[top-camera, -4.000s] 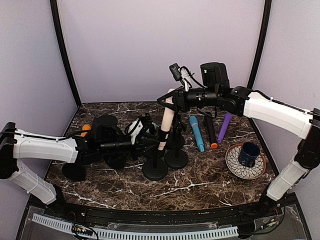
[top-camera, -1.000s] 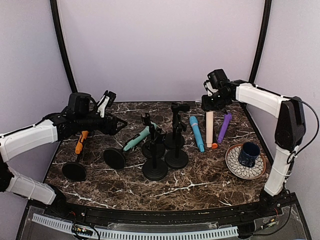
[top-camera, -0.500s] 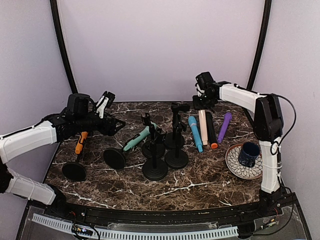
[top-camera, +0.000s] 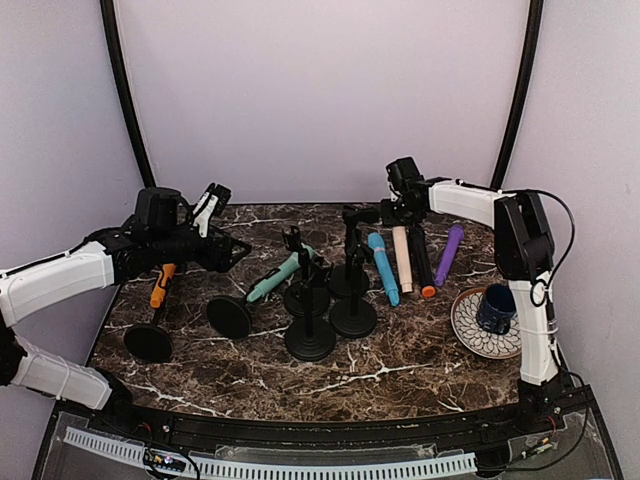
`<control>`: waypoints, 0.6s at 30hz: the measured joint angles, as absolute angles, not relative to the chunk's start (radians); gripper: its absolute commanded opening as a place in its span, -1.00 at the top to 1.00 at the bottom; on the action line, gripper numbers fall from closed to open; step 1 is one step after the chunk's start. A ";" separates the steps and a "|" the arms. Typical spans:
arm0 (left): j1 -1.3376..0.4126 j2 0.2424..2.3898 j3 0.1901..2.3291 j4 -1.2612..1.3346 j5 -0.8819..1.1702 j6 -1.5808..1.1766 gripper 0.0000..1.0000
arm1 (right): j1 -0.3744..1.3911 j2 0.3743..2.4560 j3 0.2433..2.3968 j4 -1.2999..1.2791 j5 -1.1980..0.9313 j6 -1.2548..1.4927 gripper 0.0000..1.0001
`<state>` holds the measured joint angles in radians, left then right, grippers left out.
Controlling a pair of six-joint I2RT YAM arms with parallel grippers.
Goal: Remove the microphone from the stand
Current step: Place the microphone at the center of the board.
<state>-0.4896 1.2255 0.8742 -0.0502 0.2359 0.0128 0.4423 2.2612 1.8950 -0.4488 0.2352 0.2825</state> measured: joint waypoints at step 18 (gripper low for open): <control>-0.490 1.293 0.874 -0.054 0.259 0.012 -0.49 | 0.442 2.335 1.803 -0.384 0.187 0.318 -0.37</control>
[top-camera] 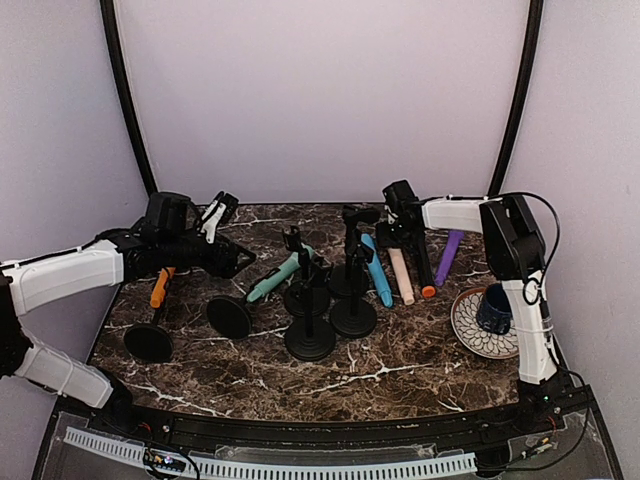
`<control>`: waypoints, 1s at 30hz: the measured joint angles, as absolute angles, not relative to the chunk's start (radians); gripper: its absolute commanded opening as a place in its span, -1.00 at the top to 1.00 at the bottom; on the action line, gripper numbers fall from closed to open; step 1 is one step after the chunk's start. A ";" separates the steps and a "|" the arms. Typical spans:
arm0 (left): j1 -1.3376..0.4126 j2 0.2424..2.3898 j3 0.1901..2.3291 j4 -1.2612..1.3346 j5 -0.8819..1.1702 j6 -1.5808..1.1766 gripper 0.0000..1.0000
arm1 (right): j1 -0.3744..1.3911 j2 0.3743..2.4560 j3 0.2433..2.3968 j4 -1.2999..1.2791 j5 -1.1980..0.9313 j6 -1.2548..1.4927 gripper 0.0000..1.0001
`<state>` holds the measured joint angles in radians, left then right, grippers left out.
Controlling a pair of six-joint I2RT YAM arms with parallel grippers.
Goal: Remove the microphone from the stand
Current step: Place the microphone at the center of the board, then pick up the microphone stand with the microphone from the center of the board.
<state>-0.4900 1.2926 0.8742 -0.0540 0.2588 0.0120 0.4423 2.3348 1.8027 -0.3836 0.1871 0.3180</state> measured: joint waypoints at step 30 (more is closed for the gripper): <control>-0.559 1.783 1.150 -0.324 0.159 0.033 -0.22 | 0.442 1.820 1.414 -0.161 0.064 0.266 -0.74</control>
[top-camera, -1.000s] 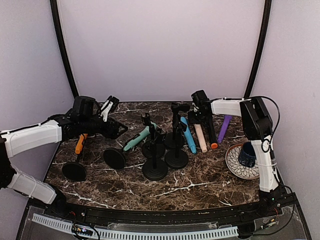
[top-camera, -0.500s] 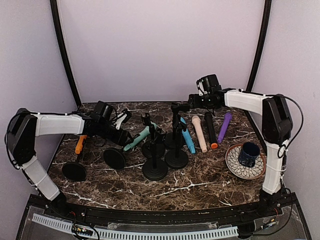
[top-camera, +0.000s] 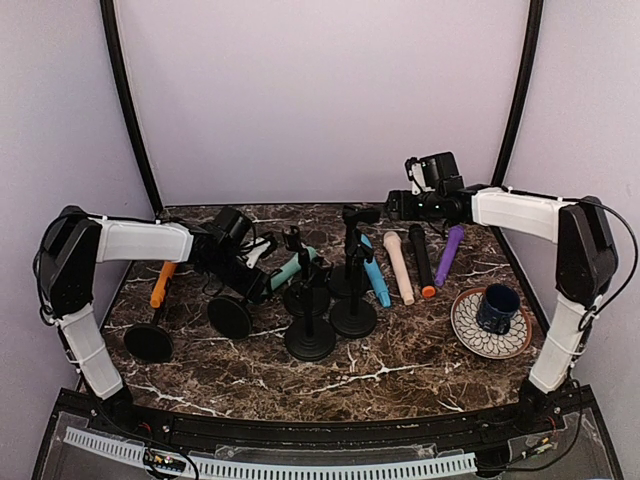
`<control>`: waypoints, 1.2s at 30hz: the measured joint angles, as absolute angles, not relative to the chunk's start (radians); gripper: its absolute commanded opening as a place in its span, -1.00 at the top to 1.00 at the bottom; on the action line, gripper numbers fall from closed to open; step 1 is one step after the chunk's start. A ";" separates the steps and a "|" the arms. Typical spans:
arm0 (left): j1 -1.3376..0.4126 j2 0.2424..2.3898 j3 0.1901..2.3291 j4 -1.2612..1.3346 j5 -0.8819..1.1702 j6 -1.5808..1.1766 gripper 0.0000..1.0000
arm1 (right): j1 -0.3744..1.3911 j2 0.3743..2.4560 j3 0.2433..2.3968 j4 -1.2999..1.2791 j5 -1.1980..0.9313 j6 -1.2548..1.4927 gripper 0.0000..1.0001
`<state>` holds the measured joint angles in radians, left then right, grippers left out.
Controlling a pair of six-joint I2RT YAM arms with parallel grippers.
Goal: Remove the microphone from the stand
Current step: Pick up the microphone stand with the microphone from the center of the board.
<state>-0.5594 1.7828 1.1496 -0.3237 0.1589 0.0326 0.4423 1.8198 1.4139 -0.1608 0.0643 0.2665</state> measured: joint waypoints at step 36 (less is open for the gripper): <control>-0.559 1.317 0.973 -0.290 -0.072 -0.054 0.93 | 0.442 1.555 1.306 -0.105 0.016 0.307 -0.78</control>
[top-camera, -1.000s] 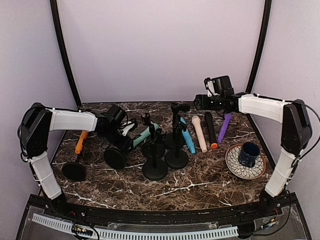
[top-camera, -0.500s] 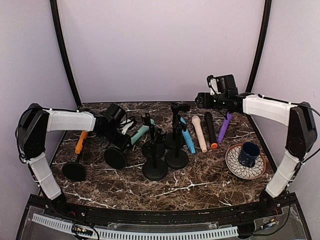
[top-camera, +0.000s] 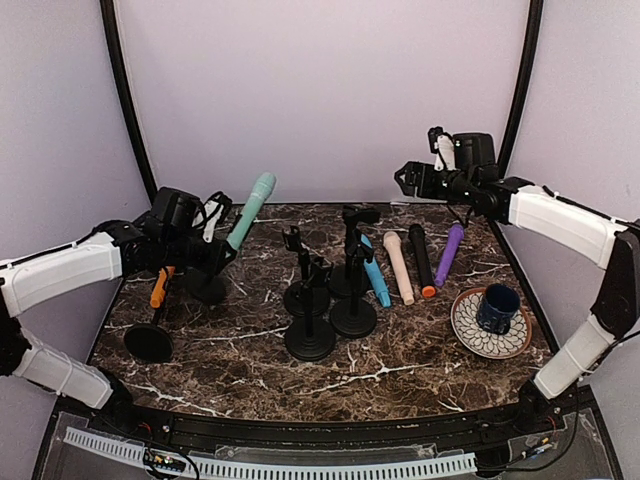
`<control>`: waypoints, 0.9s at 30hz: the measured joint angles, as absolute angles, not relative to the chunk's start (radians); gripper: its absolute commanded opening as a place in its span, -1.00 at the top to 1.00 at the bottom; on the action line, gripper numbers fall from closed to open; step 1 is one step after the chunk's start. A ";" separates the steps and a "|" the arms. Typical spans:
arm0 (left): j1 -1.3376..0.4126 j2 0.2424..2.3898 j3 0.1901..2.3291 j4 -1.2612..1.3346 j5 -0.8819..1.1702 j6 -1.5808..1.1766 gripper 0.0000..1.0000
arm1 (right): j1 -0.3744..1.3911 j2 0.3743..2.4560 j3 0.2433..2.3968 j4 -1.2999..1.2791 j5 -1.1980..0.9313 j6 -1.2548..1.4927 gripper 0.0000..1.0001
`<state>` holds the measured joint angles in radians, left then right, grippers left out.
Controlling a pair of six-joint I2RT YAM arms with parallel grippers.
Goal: Remove the microphone from the stand
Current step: Pick up the microphone stand with the microphone from the center of the board.
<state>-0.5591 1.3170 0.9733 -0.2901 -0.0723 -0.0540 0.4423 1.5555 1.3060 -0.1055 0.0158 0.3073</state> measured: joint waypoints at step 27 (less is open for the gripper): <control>-0.551 0.989 0.720 -0.019 0.234 -0.133 1.00 | 0.506 1.454 1.269 0.001 -0.262 0.310 -0.84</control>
